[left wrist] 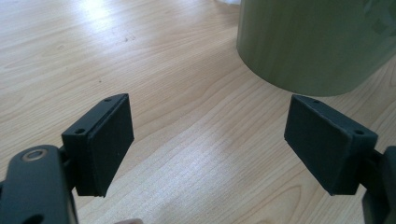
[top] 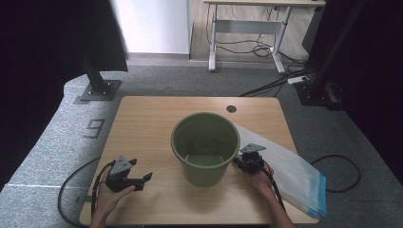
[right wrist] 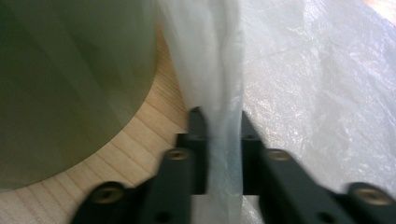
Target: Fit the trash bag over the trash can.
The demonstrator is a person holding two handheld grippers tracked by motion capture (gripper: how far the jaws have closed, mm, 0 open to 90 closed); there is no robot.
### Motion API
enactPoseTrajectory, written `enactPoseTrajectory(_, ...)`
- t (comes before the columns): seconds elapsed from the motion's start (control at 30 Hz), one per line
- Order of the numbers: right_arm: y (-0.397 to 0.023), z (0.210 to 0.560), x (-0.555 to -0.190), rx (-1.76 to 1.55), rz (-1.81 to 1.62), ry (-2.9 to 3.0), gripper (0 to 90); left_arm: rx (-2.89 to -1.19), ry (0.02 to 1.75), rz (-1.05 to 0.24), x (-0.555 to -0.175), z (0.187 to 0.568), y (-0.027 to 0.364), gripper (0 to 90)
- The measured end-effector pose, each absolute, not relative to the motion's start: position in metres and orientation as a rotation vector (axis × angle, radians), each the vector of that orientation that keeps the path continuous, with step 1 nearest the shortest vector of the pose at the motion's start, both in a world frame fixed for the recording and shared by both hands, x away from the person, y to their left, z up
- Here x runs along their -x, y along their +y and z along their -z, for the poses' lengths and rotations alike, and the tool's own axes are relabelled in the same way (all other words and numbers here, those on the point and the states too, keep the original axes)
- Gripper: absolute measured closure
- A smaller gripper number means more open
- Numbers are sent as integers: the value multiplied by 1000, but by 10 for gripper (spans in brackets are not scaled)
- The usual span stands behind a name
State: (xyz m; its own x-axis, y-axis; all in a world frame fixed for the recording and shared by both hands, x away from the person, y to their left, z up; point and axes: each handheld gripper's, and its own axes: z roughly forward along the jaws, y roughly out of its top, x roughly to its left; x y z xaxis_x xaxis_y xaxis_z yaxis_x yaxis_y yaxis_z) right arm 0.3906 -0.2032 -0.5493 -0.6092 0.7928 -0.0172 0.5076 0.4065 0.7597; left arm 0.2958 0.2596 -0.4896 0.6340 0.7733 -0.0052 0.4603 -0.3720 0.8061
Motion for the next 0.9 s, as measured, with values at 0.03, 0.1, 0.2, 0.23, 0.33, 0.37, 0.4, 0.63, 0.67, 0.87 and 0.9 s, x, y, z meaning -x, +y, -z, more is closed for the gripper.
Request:
enactPoseTrajectory(0.03, -203, 549, -391, -1118, -1044, 2292, 851, -2030, 964, -482, -296, 490, 260, 155)
enactPoseTrajectory(0.1, -205, 549, -391, -1135, -1032, 2277, 885, -2034, 960, -484, -296, 489, 259, 155)
enactPoseTrajectory(0.2, -209, 544, -390, -1155, -1089, 2245, 886, -2034, 960, -487, -295, 489, 259, 155)
enactPoseTrajectory(0.23, -211, 542, -389, -1152, -1110, 2228, 886, -2033, 961, -488, -295, 489, 259, 154)
enactPoseTrajectory(0.33, -216, 531, -384, -1148, -1175, 2160, 887, -2024, 960, -492, -295, 487, 260, 155)
enactPoseTrajectory(0.37, -218, 527, -383, -1147, -1203, 2136, 887, -2023, 960, -493, -295, 487, 260, 155)
enactPoseTrajectory(0.4, -221, 523, -381, -1148, -1232, 2110, 887, -2021, 960, -493, -294, 487, 260, 155)
enactPoseTrajectory(0.63, -242, 498, -372, -1181, -1423, 1961, 888, -2008, 955, -499, -293, 484, 260, 155)
enactPoseTrajectory(0.67, -244, 494, -371, -1185, -1448, 1941, 888, -2006, 954, -499, -293, 484, 260, 156)
enactPoseTrajectory(0.87, -261, 473, -363, -1190, -1555, 1844, 888, -2002, 956, -497, -293, 484, 260, 158)
enactPoseTrajectory(0.9, -263, 470, -362, -1192, -1568, 1832, 888, -2002, 957, -497, -293, 484, 260, 158)
